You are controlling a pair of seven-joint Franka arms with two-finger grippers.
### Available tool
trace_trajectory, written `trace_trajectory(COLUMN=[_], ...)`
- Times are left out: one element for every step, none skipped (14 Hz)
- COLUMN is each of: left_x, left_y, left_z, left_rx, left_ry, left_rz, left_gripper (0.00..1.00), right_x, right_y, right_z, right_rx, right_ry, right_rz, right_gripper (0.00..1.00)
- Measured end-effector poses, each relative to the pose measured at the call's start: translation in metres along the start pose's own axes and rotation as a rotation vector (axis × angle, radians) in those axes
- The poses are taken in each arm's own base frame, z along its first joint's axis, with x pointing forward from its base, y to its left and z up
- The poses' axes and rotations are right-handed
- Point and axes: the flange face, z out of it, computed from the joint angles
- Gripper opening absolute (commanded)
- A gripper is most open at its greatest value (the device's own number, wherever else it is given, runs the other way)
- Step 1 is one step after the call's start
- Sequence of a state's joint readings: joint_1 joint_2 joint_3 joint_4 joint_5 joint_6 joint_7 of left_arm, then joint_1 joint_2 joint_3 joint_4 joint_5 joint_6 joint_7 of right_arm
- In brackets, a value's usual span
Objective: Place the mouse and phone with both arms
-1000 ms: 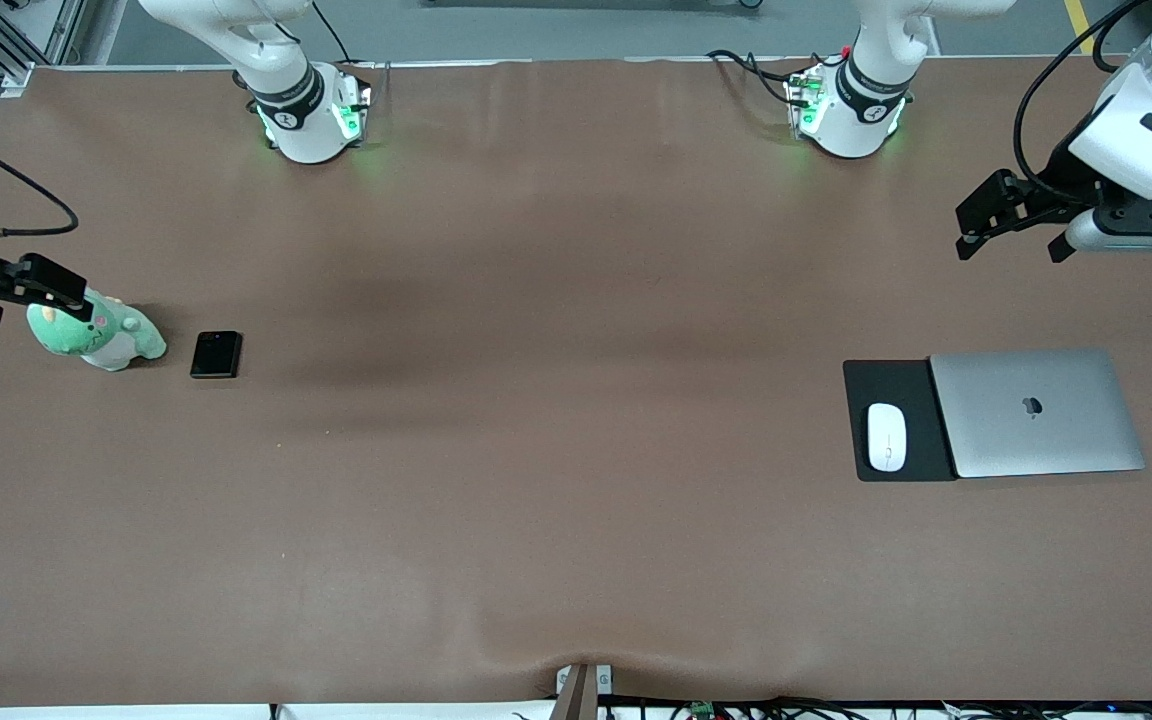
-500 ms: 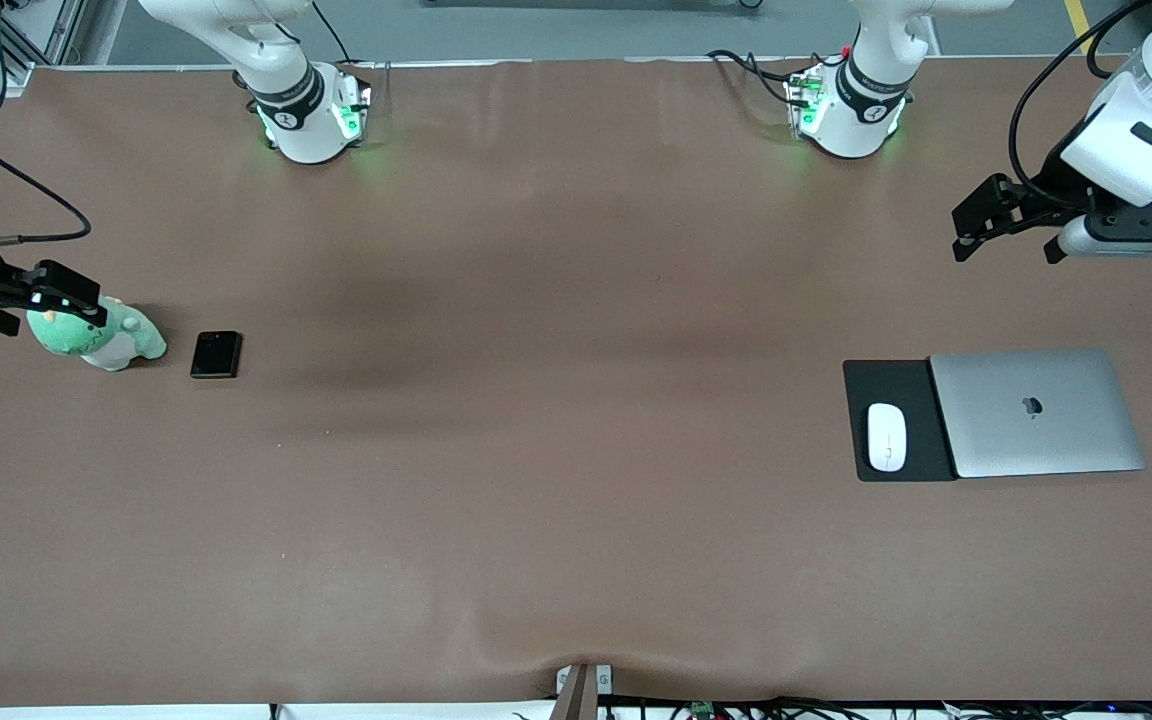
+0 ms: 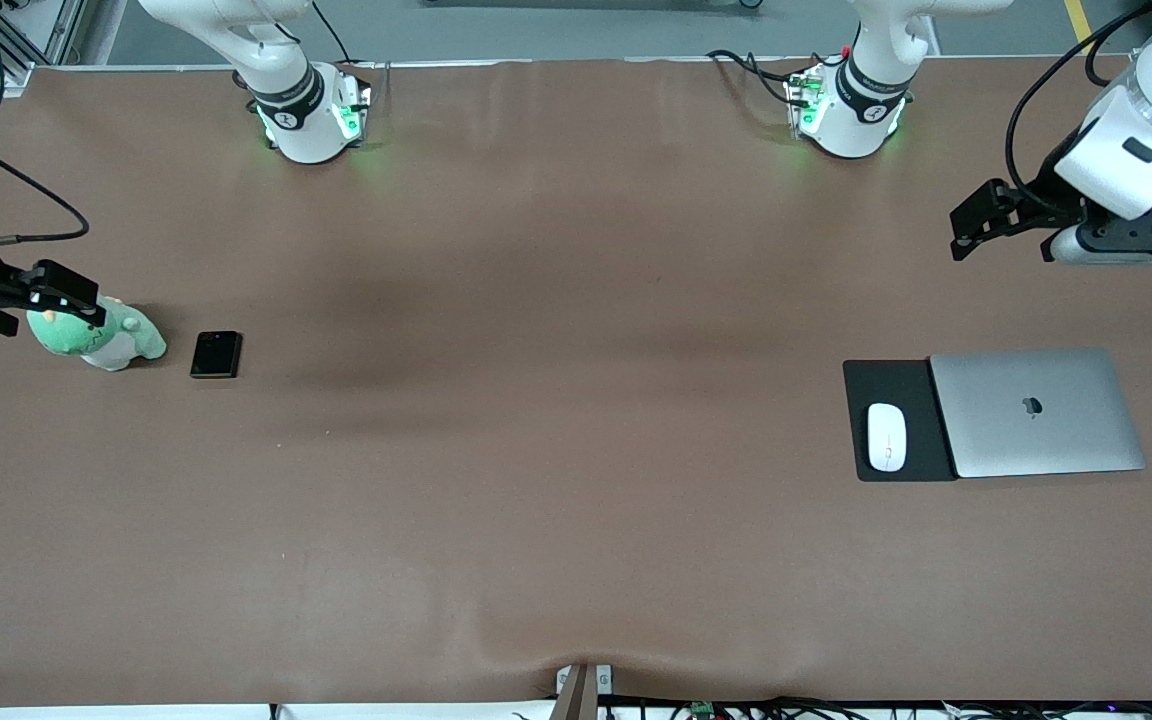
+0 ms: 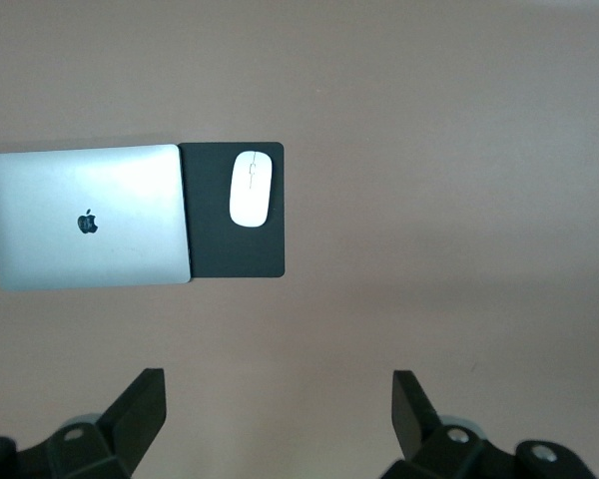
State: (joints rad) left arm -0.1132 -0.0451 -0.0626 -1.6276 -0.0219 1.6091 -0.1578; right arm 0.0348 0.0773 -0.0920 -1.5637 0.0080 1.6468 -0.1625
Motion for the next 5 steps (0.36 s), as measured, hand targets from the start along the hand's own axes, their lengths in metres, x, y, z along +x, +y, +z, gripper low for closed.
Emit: trace_trajectory(left_x=[0.002, 0.004, 0.005, 0.006, 0.006], left_y=[-0.001, -0.001, -0.001, -0.001, -0.001], left_z=[0.003, 0.005, 0.007, 0.008, 0.009], left_rx=[0.000, 0.001, 0.001, 0.001, 0.001], left_ry=[-0.005, -0.009, -0.012, -0.014, -0.015], left_rz=[-0.002, -0.002, -0.002, -0.002, -0.002], left_gripper=[1.00, 1.00, 1.00, 1.00, 1.00], right_x=[-0.006, -0.013, -0.020, -0.025, -0.029], right_y=[0.001, 0.000, -0.002, -0.003, -0.002], right_z=[-0.009, -0.021, -0.032, -0.041, -0.046], right_rx=[0.002, 0.003, 0.004, 0.004, 0.004], right_ry=[-0.003, 0.003, 0.013, 0.022, 0.026], right_rz=[0.001, 0.000, -0.002, -0.002, -0.001], right_gripper=[1.00, 1.00, 1.00, 1.00, 1.00])
